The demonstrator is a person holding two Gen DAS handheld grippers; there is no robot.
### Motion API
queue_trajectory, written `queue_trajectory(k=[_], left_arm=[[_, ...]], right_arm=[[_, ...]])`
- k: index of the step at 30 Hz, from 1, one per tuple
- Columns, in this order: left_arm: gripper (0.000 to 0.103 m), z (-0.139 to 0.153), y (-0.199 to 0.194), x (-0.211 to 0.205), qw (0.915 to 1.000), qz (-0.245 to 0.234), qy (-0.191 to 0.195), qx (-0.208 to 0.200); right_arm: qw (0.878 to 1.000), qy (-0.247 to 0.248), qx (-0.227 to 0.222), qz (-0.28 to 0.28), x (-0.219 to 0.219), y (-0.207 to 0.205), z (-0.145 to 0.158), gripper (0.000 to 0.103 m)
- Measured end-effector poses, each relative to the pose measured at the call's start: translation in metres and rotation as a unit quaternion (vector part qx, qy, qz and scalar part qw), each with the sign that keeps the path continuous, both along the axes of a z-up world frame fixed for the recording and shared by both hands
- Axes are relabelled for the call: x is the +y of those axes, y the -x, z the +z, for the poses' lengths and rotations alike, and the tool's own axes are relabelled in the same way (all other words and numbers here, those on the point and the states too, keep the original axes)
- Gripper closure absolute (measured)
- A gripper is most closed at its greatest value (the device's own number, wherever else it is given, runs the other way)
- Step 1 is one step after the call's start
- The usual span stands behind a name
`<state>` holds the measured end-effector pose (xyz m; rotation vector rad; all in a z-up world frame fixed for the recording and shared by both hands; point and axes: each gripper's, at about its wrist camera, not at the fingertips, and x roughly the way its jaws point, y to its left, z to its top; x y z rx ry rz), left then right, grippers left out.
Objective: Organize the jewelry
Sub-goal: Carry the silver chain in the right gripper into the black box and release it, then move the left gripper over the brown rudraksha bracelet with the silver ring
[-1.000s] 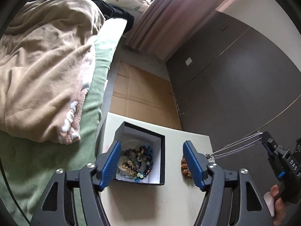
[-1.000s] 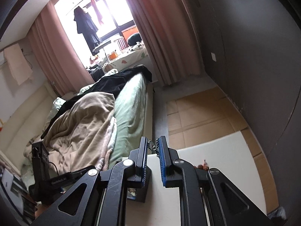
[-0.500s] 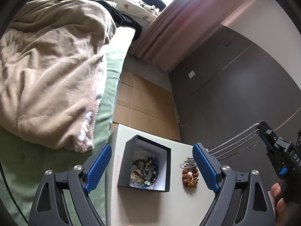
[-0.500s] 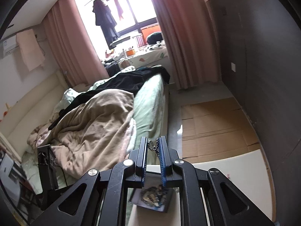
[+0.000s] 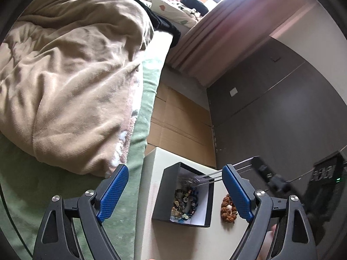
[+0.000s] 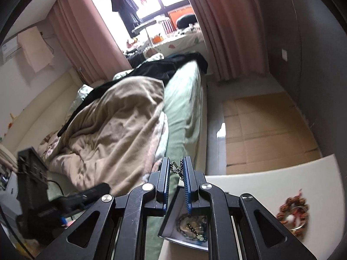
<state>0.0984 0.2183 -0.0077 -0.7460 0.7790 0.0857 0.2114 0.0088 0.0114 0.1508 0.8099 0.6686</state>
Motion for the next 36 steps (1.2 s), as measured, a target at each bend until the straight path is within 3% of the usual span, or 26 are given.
queue_trajectory(k=[7, 8, 9, 11, 17, 19, 21, 22, 26, 31, 36], left_arm=[[0.015, -0.003, -0.003, -0.004, 0.9999, -0.001, -0.006, 0.008], [0.015, -0.003, -0.003, -0.004, 0.9999, -0.001, -0.007, 0.008], [0.015, -0.003, -0.003, -0.005, 0.9999, -0.001, -0.007, 0.008], [0.015, -0.003, -0.003, -0.009, 0.9999, -0.002, -0.008, 0.008], [0.015, -0.001, -0.007, -0.030, 0.9995, -0.023, -0.018, 0.009], [0.015, 0.001, -0.010, -0.042, 0.9990, -0.035, -0.025, 0.008], [0.015, 0.001, -0.013, -0.053, 0.9985, -0.047, -0.029, 0.007], [0.015, 0.001, -0.014, -0.059, 0.9981, -0.052, -0.031, 0.007], [0.015, -0.002, -0.022, -0.085, 0.9961, -0.079, -0.038, 0.011], [0.015, -0.006, -0.033, -0.124, 0.9918, -0.112, -0.061, 0.014], [0.015, -0.010, -0.042, -0.157, 0.9875, -0.138, -0.074, 0.017]], right_arm=[[0.998, 0.000, 0.060, 0.009, -0.002, -0.011, -0.039, 0.088], [0.998, -0.001, 0.064, 0.010, -0.005, -0.011, -0.042, 0.084], [0.998, 0.000, 0.066, 0.008, -0.008, -0.010, -0.043, 0.065], [0.998, -0.003, 0.061, 0.002, -0.017, -0.007, -0.043, 0.045], [0.998, -0.009, 0.062, -0.025, -0.062, -0.002, -0.034, 0.044], [0.997, -0.011, 0.064, -0.037, -0.079, 0.001, -0.032, 0.037], [0.997, -0.012, 0.062, -0.054, -0.099, 0.005, -0.031, 0.016], [0.996, -0.010, 0.060, -0.063, -0.107, 0.007, -0.030, 0.013], [0.992, -0.017, 0.074, -0.098, -0.146, 0.011, -0.036, 0.011], [0.988, -0.016, 0.094, -0.119, -0.183, 0.016, -0.048, 0.000], [0.983, -0.029, 0.105, -0.150, -0.223, 0.022, -0.053, 0.000]])
